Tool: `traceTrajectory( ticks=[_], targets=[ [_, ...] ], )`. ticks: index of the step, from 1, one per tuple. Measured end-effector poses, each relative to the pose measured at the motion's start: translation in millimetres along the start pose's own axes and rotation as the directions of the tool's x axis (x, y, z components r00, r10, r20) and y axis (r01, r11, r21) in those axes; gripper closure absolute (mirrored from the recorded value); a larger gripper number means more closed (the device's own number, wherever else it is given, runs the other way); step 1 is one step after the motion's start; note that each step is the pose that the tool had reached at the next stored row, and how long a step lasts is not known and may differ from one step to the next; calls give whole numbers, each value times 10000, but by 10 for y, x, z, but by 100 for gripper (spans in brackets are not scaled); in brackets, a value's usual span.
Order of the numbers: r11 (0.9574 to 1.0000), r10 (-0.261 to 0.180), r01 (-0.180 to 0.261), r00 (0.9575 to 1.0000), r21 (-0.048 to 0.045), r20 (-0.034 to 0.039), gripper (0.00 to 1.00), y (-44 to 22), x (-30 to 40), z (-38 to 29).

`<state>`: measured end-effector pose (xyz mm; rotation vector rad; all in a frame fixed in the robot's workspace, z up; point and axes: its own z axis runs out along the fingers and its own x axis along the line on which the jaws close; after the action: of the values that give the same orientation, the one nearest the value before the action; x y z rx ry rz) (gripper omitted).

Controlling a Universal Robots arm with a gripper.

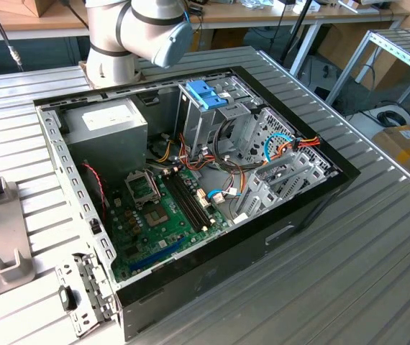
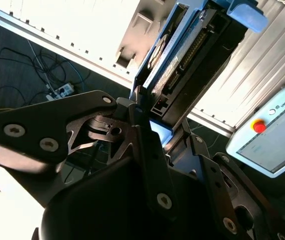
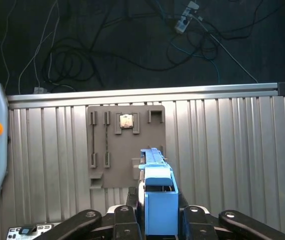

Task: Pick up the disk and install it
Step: 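Pick up the disk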

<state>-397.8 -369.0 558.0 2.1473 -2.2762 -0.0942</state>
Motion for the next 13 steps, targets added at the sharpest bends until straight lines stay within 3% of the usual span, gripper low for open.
traceTrajectory(
  ticks=[13],
  targets=[
    [10000,1,-1,10000,0,-1,63,-153,42,7]
  ],
)
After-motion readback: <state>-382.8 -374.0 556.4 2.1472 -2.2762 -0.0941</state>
